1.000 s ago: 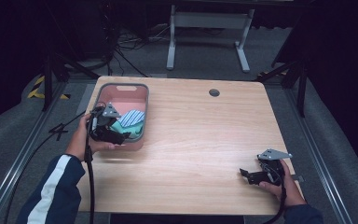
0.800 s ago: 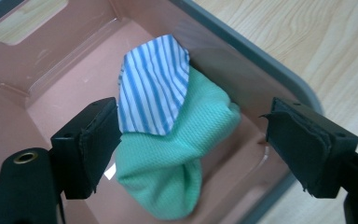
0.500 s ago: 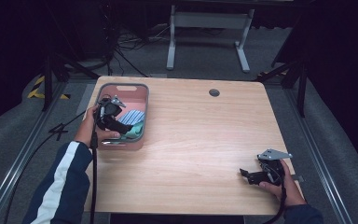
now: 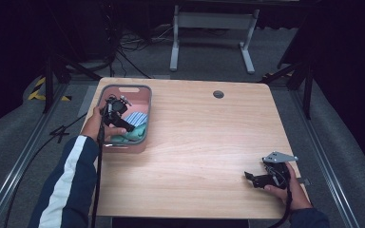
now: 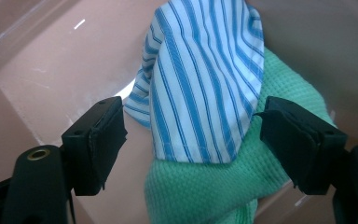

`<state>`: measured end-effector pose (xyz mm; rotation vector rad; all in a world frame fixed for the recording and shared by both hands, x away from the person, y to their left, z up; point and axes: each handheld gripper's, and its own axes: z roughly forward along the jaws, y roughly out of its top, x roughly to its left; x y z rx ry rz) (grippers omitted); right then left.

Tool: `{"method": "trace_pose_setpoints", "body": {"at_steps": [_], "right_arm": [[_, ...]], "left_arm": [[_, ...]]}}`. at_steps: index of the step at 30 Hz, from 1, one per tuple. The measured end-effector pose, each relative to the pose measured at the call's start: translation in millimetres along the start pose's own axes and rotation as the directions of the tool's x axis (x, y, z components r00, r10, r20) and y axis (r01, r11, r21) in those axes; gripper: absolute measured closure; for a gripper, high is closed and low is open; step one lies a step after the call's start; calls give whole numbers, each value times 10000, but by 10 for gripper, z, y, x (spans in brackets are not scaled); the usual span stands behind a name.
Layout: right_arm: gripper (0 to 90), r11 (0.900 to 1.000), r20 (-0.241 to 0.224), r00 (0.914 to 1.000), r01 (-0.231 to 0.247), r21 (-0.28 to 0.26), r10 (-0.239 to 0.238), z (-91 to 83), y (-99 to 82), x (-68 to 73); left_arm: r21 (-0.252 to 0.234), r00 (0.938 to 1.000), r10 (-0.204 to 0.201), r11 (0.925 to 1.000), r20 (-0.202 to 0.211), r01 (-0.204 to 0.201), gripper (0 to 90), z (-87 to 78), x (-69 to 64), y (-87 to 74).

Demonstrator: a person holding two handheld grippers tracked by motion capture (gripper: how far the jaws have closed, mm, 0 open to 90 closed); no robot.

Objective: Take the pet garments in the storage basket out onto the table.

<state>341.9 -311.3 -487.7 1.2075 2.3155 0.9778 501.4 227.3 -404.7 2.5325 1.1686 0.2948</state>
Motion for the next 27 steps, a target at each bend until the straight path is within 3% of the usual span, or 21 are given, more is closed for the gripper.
{"method": "trace_pose_setpoints", "body": {"at_steps": [3, 8, 15, 18, 22, 27], "right_arm": [[30, 10000, -1, 10000, 1, -3, -1, 0, 0, 0], [29, 10000, -7, 10000, 3, 4, -3, 1, 1, 0], [29, 10000, -8, 10000, 6, 2, -6, 1, 1, 0], [29, 10000, -6, 10000, 9, 3, -9, 1, 1, -1], [29, 10000, -9, 10000, 3, 5, -3, 1, 1, 0], [29, 10000, -7, 10000, 4, 2, -4, 1, 1, 0]], "left_arm": [[461, 9998, 171, 9988, 102, -175, 211, 93, 7, 52], [563, 9998, 34, 9984, 220, -46, 197, 159, 6, 97], [1086, 9992, 31, 9941, 393, -74, 205, 268, 3, 103], [1235, 9986, -102, 9923, 518, 37, 225, 330, 2, 97], [1337, 9985, 50, 9909, 547, -123, 263, 349, 6, 110], [1475, 9981, 68, 9889, 605, -157, 381, 352, -5, 117]]}}
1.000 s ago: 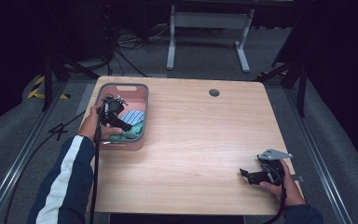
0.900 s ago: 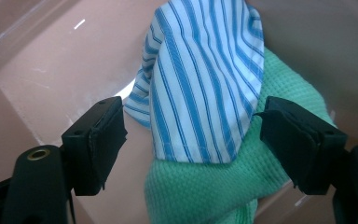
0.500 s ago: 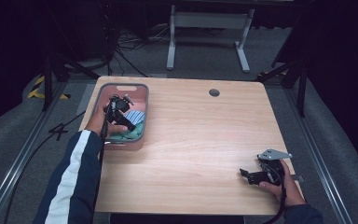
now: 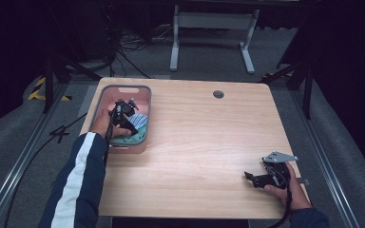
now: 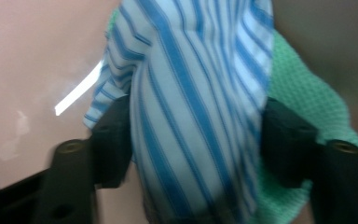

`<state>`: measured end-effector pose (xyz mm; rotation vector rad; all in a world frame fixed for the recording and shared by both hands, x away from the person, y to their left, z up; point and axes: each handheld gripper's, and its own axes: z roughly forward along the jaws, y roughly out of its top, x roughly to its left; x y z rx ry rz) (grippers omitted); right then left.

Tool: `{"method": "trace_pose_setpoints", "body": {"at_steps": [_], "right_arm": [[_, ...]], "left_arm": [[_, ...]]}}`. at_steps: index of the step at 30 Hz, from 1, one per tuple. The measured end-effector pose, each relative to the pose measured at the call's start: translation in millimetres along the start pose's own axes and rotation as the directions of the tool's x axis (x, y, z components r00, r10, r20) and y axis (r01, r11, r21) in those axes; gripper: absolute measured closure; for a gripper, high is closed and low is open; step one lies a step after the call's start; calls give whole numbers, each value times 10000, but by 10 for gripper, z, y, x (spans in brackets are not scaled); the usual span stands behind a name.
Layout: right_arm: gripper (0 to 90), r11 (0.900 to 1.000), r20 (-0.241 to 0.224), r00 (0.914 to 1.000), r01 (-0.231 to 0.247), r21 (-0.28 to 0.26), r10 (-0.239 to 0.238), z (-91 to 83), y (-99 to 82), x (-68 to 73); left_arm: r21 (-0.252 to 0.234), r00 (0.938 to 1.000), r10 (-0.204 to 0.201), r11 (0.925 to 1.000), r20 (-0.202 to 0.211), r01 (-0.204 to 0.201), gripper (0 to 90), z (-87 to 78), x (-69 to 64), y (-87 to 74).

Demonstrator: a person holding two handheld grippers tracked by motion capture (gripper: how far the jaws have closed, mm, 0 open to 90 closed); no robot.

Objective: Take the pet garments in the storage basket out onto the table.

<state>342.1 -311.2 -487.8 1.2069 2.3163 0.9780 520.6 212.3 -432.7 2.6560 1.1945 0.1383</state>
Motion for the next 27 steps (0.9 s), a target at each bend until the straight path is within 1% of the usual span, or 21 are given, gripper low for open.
{"method": "trace_pose_setpoints", "body": {"at_steps": [1, 2, 3, 6, 7, 8, 13, 16, 17, 19, 21, 23, 25, 26, 27], "right_arm": [[29, 10000, -1, 10000, -1, 2, 1, 0, 0, 0], [29, 10000, -1, 10000, 0, 2, 0, 0, 0, 0], [29, 10000, 1, 10000, -1, 2, 1, 0, 0, 0], [28, 10000, 7, 10000, 35, 6, -35, 5, 4, 2], [28, 10000, 9, 10000, 47, 14, -47, 5, 4, 2], [28, 10000, 10, 10000, 49, 8, -49, 5, 4, 1], [28, 10000, 6, 10000, 43, 11, -43, 5, 4, 2], [28, 10000, 8, 10000, 46, 11, -46, 6, 4, 1], [28, 10000, 8, 10000, 44, 11, -44, 5, 4, 2], [28, 10000, 10, 10000, 46, 12, -46, 5, 4, 2], [28, 10000, 6, 10000, 41, 11, -41, 5, 4, 2], [28, 10000, 12, 10000, 51, 12, -51, 5, 4, 1], [28, 10000, 7, 10000, 46, 14, -46, 5, 4, 2], [28, 10000, 11, 10000, 48, 10, -48, 5, 4, 1], [28, 10000, 13, 10000, 53, 11, -53, 5, 4, 1]], "left_arm": [[57, 10000, 12, 10000, 40, -13, 397, 2, -6, 0], [125, 9999, 118, 9999, -8, -118, 440, 4, -17, 1], [154, 9995, 316, 9994, -35, -315, 465, 0, -17, 5], [184, 9992, 386, 9991, -36, -385, 532, -3, -32, 8], [268, 9986, 505, 9984, -175, -500, 565, -16, -37, 13], [293, 9982, 578, 9979, -128, -574, 600, -23, -41, 13], [247, 9976, 601, 9979, -334, -593, 705, -56, -52, 5], [110, 9977, 555, 9984, -402, -550, 727, -93, -48, -13], [52, 9978, 518, 9987, -423, -516, 731, -111, -43, -22], [-236, 9978, 307, 9992, -590, -321, 735, -166, -27, -51], [-477, 9965, 290, 9983, -784, -328, 734, -210, -19, -67], [-700, 9958, 242, 9971, -883, -304, 735, -281, -10, -86], [-1078, 9970, 140, 9939, -767, -223, 736, -344, 3, -110], [-1173, 9954, 149, 9928, -948, -260, 738, -390, 2, -123], [-1300, 9952, 168, 9911, -968, -294, 740, -410, 3, -132]]}}
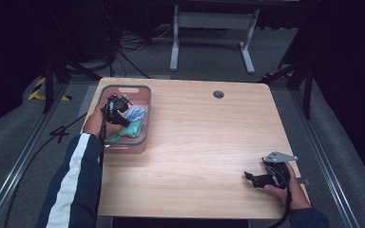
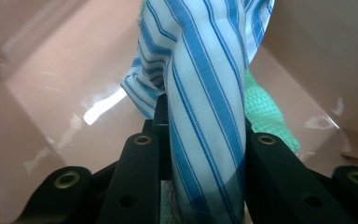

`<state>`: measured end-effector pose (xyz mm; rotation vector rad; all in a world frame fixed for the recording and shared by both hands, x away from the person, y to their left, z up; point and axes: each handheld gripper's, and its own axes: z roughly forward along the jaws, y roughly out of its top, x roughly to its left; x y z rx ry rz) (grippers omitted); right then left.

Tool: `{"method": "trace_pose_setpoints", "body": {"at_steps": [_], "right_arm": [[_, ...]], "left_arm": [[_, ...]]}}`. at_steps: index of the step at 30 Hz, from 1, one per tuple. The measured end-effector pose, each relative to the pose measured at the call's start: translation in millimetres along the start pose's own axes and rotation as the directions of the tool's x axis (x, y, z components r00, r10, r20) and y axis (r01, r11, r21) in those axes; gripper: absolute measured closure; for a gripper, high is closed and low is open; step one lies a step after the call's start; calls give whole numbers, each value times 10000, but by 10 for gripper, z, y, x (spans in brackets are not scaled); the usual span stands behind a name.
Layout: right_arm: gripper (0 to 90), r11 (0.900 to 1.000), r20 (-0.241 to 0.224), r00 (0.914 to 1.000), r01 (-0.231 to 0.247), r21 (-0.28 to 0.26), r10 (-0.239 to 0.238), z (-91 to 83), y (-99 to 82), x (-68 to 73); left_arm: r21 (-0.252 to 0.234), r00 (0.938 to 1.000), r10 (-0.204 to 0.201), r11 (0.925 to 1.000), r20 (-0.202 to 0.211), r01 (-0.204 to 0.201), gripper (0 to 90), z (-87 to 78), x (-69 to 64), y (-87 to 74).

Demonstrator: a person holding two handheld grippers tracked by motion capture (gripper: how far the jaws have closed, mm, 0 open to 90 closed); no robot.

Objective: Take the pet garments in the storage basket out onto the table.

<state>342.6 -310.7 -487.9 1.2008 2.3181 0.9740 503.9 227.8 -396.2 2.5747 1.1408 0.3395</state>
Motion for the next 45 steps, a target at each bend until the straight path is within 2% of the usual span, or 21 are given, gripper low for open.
{"method": "trace_pose_setpoints", "body": {"at_steps": [2, 3, 6, 10, 12, 14, 16, 19, 21, 22, 24, 26, 28, 29, 30, 31, 33, 37, 39, 42, 45], "right_arm": [[28, 10000, -10, 10000, -49, -16, 49, -1, 1, 2], [28, 10000, -10, 10000, -49, -16, 49, -1, 1, 2], [28, 10000, 1, 10000, -16, 2, 16, 0, 0, 1], [28, 10000, 1, 10000, -9, 0, 9, 0, 0, 1], [28, 10000, 4, 10000, -7, 3, 7, 0, 0, 0], [28, 10000, 2, 10000, -8, 2, 8, 0, 0, 0], [28, 10000, 0, 10000, -7, -2, 7, 0, 0, 0], [28, 10000, 1, 10000, -29, -9, 29, 0, 0, 1], [28, 10000, 4, 10000, -10, 1, 10, 0, 0, 1], [28, 10000, 7, 10000, -14, -4, 14, 0, -1, 1], [29, 10000, 2, 10000, -55, -11, 55, -1, 0, 3], [28, 10000, 8, 10000, -8, -2, 8, 0, -1, 1], [29, 10000, 1, 10000, -23, -11, 23, -1, -1, 2], [29, 10000, 0, 10000, 9, -11, -9, -2, -2, 0], [29, 10000, -8, 10000, -6, -14, 6, -2, -2, 1], [29, 10000, -5, 10000, -7, -17, 7, -2, -2, 1], [29, 10000, -3, 10000, 12, -13, -12, -2, -2, 0], [29, 10000, -6, 10000, 3, -18, -3, -2, -2, 1], [29, 10000, -4, 10000, 13, -11, -13, -2, -2, 0], [29, 10000, -4, 10000, 7, -9, -7, -2, -2, 0], [29, 10000, -1, 10000, -10, -14, 10, -2, -2, 1]], "left_arm": [[-396, 9999, -123, 9991, 39, 124, 742, -70, -6, -25], [-396, 9999, -123, 9991, 39, 124, 742, -70, -6, -25], [-860, 9999, -129, 9962, 30, 131, 744, -168, -19, -54], [-1568, 9998, -148, 9875, 104, 163, 747, -314, -31, -107], [-1895, 9995, -228, 9815, 204, 263, 748, -364, -43, -130], [-2172, 9998, -187, 9759, 93, 203, 749, -433, -61, -157], [-2314, 9996, -224, 9725, 193, 263, 749, -472, -73, -180], [-2741, 9990, -387, 9607, 231, 435, 749, -525, -91, -227], [-2821, 9993, -346, 9587, 101, 361, 750, -566, -98, -251], [-3055, 9995, -313, 9517, 82, 323, 750, -587, -97, -267], [-3256, 9989, -437, 9443, 193, 476, 751, -618, -117, -292], [-3455, 9992, -392, 9376, 114, 407, 751, -677, -131, -326], [-3493, 9989, -449, 9358, 163, 477, 751, -698, -140, -337], [-3627, 9992, -369, 9311, 126, 390, 752, -725, -138, -348], [-3618, 9989, -434, 9311, 156, 461, 752, -742, -146, -357], [-3697, 9987, -474, 9278, 186, 509, 752, -754, -150, -365], [-3813, 9992, -372, 9236, 160, 405, 752, -765, -140, -371], [-3831, 9986, -464, 9222, 254, 526, 752, -784, -155, -383], [-3969, 9989, -402, 9167, 239, 463, 753, -807, -166, -386], [-3989, 9992, -340, 9161, 207, 395, 754, -830, -187, -384], [-4148, 9992, -298, 9091, 267, 382, 755, -866, -215, -377]]}}
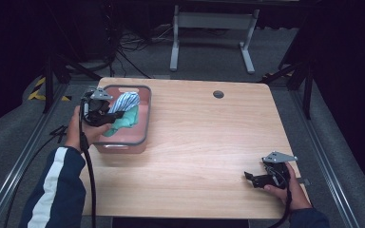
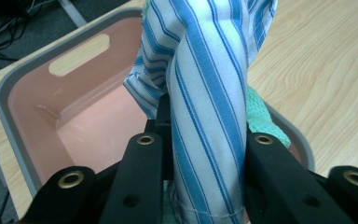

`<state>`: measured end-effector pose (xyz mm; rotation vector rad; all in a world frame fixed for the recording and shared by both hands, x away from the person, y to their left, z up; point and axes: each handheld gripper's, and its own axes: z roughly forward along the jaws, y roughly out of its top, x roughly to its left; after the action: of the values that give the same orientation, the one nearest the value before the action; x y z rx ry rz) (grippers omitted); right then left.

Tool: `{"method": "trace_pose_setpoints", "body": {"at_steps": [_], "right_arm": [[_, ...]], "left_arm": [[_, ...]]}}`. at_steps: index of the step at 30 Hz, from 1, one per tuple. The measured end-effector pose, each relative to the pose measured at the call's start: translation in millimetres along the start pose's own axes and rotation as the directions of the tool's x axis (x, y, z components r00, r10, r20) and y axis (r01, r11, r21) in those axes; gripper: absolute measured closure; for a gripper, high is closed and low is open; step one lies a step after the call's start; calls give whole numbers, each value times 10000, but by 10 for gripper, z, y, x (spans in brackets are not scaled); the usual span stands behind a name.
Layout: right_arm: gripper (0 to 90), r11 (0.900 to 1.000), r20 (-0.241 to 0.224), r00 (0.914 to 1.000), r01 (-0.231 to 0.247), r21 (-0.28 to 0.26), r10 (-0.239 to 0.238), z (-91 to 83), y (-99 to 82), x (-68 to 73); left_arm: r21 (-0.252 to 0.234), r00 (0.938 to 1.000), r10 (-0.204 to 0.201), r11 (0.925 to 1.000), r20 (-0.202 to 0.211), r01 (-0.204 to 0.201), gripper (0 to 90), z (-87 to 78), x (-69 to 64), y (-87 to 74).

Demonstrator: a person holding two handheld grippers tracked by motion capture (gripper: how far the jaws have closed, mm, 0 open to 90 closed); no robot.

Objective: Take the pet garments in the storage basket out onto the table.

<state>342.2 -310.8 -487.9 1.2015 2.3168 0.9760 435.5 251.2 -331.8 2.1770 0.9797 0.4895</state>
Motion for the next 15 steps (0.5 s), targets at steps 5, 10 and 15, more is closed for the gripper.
{"method": "trace_pose_setpoints", "body": {"at_steps": [5, 10, 15], "right_arm": [[29, 10000, 2, 10000, 8, 13, -8, 0, 0, 0], [29, 10000, -5, 10000, -27, 2, 27, -1, 0, 1], [29, 10000, 0, 10000, -32, 2, 32, -2, -1, 1]], "left_arm": [[-169, 9998, 144, 9998, 106, -142, 756, -52, -65, 66], [-354, 9994, 229, 9991, 264, -220, 756, -66, -145, 118], [-449, 9979, 548, 9976, 353, -532, 757, -69, -220, 175]]}}
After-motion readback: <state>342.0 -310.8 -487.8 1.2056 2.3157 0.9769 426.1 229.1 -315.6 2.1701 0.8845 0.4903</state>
